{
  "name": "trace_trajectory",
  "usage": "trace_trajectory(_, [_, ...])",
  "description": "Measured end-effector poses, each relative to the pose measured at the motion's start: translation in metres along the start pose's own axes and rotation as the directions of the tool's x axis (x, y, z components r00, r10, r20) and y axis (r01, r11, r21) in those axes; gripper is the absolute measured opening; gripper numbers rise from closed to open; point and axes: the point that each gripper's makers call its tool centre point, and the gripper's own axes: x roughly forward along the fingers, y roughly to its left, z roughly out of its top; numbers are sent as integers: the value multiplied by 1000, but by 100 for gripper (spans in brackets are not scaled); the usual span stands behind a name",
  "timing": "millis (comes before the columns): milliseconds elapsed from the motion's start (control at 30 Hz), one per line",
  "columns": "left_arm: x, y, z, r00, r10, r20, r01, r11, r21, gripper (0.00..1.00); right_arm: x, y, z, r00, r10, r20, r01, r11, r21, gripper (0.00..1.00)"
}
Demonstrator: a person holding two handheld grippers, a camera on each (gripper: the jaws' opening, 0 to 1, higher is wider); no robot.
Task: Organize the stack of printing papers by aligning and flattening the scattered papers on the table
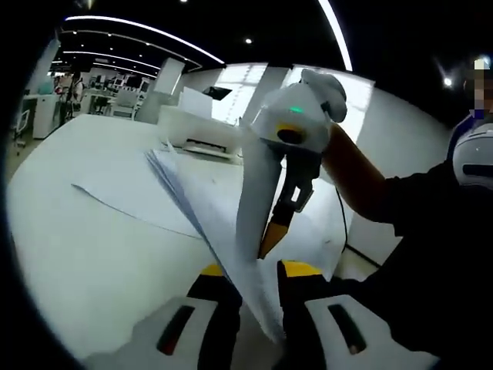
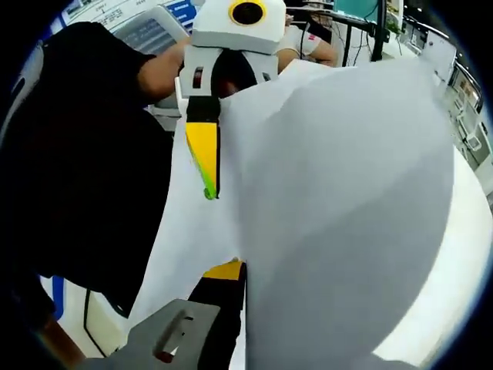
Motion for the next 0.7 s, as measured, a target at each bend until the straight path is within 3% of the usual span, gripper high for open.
trace_trajectory(267, [1,-2,-1,1000,3,-6,-3,1000,8,23,3,5,18,997,46,59,-48,998,30,0])
trace_trajectory(533, [1,3,-4,999,25,-22,-25,1000,5,17,9,5,18,998,41,42,-41,999,15,0])
trace_trajectory(700, [1,9,-4,997,72,-32,-70,996,52,9,10,2,18,999,15,37,-15,1000,-9,0])
